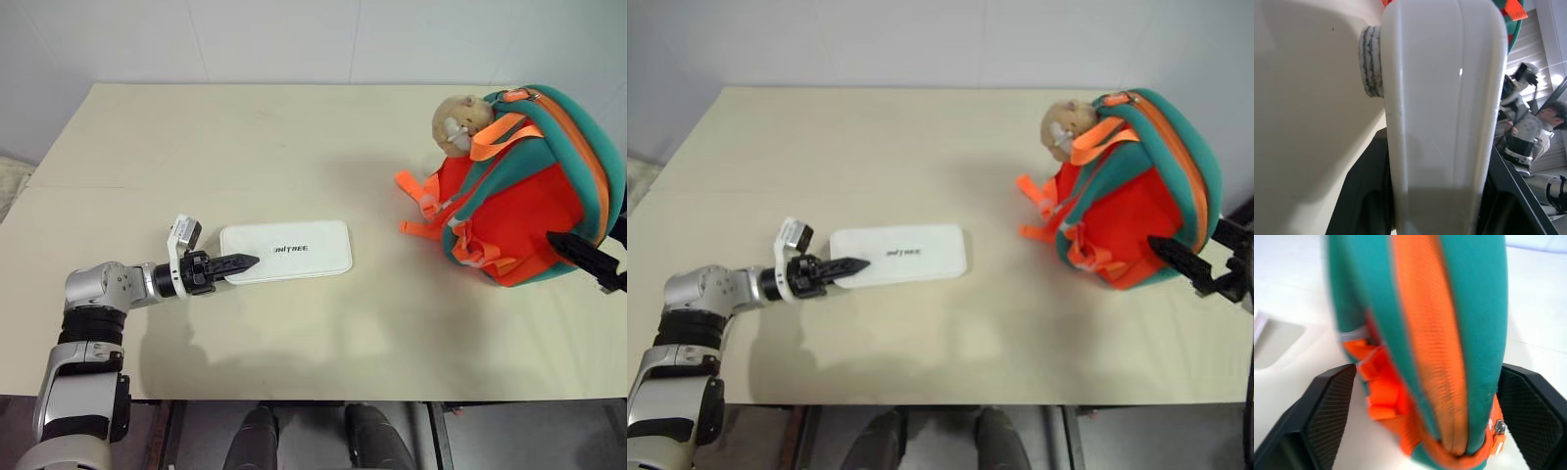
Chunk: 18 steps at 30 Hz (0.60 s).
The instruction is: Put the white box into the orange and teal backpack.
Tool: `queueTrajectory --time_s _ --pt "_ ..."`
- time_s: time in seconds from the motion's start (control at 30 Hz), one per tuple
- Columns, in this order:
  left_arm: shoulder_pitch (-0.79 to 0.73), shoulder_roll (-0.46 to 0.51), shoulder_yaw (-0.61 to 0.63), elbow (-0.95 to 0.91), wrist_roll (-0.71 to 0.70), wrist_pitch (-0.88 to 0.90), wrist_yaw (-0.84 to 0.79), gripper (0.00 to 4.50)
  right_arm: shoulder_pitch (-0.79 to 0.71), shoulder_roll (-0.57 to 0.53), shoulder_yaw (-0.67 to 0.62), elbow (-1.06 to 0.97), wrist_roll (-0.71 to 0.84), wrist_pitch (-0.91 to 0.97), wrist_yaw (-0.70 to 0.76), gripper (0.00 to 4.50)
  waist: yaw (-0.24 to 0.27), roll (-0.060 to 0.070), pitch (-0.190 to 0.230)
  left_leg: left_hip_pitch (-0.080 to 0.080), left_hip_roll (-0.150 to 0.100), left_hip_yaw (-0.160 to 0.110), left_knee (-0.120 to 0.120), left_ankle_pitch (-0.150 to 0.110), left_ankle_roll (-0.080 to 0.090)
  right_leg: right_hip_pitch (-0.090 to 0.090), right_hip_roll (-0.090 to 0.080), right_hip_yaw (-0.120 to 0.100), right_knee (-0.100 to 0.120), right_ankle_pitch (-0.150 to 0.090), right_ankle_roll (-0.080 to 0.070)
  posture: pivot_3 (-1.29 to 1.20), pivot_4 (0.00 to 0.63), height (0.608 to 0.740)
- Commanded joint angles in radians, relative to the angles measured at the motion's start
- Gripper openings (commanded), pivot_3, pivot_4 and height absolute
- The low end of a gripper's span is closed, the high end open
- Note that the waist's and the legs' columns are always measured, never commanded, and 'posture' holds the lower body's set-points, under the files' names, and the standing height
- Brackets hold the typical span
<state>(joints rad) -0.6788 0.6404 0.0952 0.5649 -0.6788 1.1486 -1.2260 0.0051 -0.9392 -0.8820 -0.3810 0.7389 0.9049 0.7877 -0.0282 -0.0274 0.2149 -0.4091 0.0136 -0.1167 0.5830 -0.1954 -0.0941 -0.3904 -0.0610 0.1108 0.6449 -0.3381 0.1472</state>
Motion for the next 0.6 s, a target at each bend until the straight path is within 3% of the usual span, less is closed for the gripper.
queueTrajectory --time_s 0.03,0.1,0.2,0.33,0.5,0.6 --pt "-0.040 -0.014 -0.006 0.017 0.007 -0.023 -0.029 1.48 0.036 -0.044 -0.133 -0.068 0.052 0.034 0.031 4.48 0.000 0.000 0.000 0.000 0.000 0.000 0.001 0.000 0.000 0.000 0.000 0.000 0.000 0.000 0.000 0.00 0.150 0.740" --pt "-0.050 -0.017 -0.020 0.024 0.014 -0.028 -0.044 1.48 0.040 -0.075 -0.193 -0.102 0.104 0.089 0.031 4.48 0.000 0.000 0.000 0.000 0.000 0.000 0.001 0.000 0.000 0.001 0.000 0.000 -0.001 0.000 0.000 0.00 0.150 0.740" --pt "-0.065 -0.013 -0.027 0.045 0.020 -0.034 -0.061 1.48 -0.017 -0.104 -0.258 -0.170 0.301 0.227 -0.055 4.48 -0.006 0.000 0.000 0.000 0.000 0.001 0.001 0.000 0.000 0.001 0.000 0.001 -0.001 0.000 0.000 0.00 0.150 0.740" --pt "-0.074 -0.017 -0.030 0.072 0.032 -0.052 -0.066 1.48 -0.043 -0.084 -0.234 -0.246 0.503 0.284 -0.203 4.48 -0.005 -0.001 -0.001 0.001 0.002 0.000 0.000 0.000 0.000 0.001 0.002 0.000 -0.001 0.000 -0.001 0.00 0.150 0.740" --pt "-0.073 -0.026 -0.026 0.059 0.031 -0.048 -0.063 1.48 -0.058 -0.021 -0.046 -0.297 0.599 0.218 -0.381 4.48 -0.001 -0.002 0.000 -0.001 0.001 0.001 0.001 0.000 0.000 0.000 0.000 0.000 -0.002 0.001 -0.001 0.00 0.150 0.740" --pt "-0.057 -0.009 -0.005 0.036 0.023 -0.036 -0.051 1.48 -0.147 0.032 0.144 -0.264 0.531 0.161 -0.499 4.48 -0.005 -0.002 0.000 -0.001 0.001 0.001 0.000 0.000 0.000 -0.001 0.000 0.000 -0.002 0.001 -0.001 0.00 0.150 0.740"
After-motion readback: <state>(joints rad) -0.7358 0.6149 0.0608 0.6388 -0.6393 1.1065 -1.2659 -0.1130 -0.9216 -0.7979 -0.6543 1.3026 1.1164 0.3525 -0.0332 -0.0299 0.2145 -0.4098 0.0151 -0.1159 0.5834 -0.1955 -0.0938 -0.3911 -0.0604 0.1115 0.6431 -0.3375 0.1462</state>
